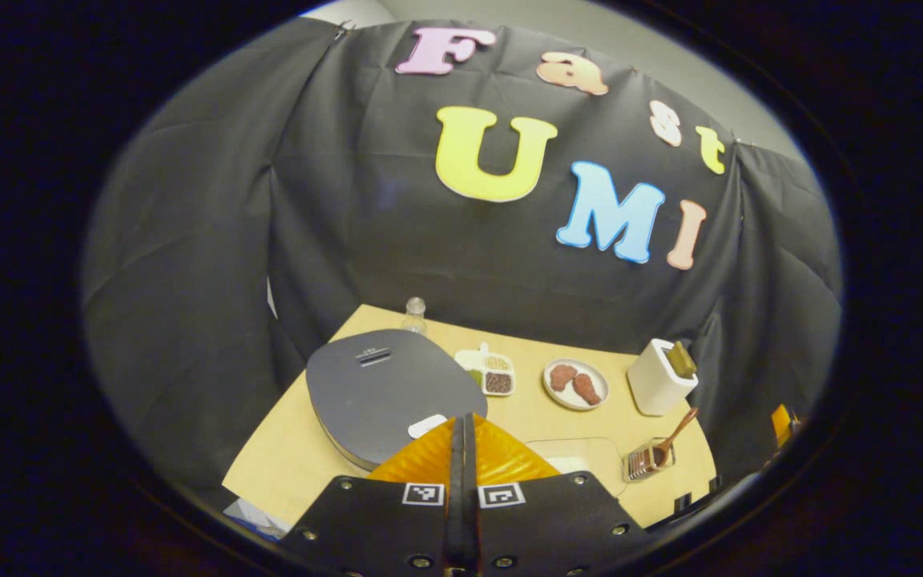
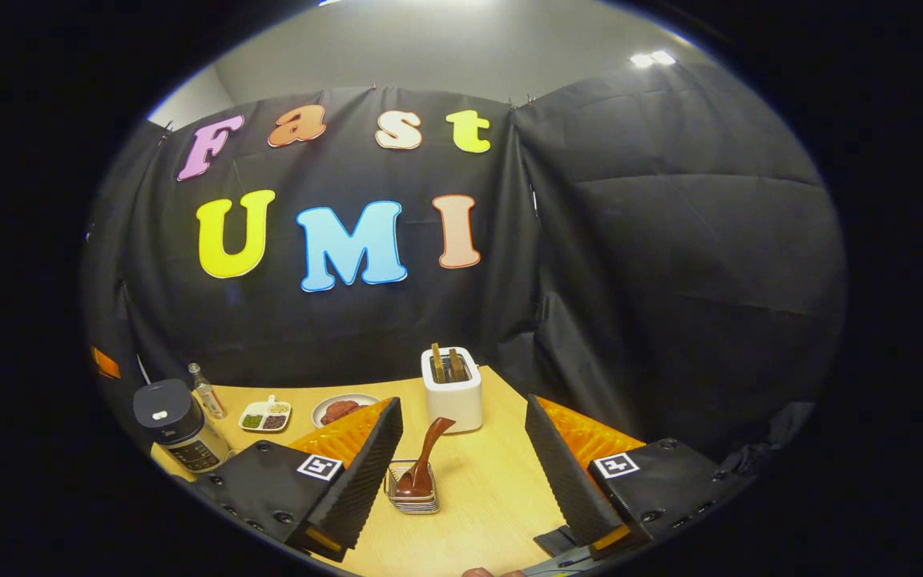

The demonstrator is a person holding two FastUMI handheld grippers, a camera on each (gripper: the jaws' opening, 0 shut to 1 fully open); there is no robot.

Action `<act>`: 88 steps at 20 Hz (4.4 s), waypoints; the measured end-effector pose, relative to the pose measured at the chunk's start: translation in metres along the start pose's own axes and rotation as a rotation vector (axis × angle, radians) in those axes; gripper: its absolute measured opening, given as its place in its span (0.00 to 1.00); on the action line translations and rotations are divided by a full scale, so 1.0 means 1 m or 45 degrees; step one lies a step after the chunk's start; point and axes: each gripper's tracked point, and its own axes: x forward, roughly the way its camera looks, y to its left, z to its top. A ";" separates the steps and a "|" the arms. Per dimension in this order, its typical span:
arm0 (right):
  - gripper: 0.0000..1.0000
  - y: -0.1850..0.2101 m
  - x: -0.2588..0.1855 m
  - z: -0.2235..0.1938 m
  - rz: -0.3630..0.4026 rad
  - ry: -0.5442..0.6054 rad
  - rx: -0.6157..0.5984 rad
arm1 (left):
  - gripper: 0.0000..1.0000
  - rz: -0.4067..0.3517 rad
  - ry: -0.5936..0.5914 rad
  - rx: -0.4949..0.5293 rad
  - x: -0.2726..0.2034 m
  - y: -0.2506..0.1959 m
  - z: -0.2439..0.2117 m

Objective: Close the left gripper, press the button to open the rice cooker; take a wooden spoon from the chopstick holder with the right hand, scoop a spoonful of rice and pour it into the rice cooker, then put the wooden spoon back into the chopstick holder.

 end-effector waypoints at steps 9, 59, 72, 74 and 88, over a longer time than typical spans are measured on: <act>0.98 0.026 -0.004 -0.009 -0.110 0.041 -0.053 | 0.02 -0.090 0.251 -0.038 0.099 0.027 -0.042; 0.98 0.041 0.145 -0.098 0.282 0.591 0.135 | 0.84 0.466 -0.479 -0.028 -0.091 0.001 0.035; 0.93 0.073 0.202 -0.182 0.435 0.892 0.375 | 0.84 0.625 -0.327 -0.053 -0.154 -0.048 -0.058; 0.89 0.074 0.215 -0.185 0.422 0.901 0.411 | 0.89 0.638 -0.320 -0.041 -0.160 -0.048 -0.064; 0.15 0.075 0.190 -0.147 0.458 0.783 0.426 | 0.89 0.591 -0.272 -0.053 -0.157 -0.034 -0.086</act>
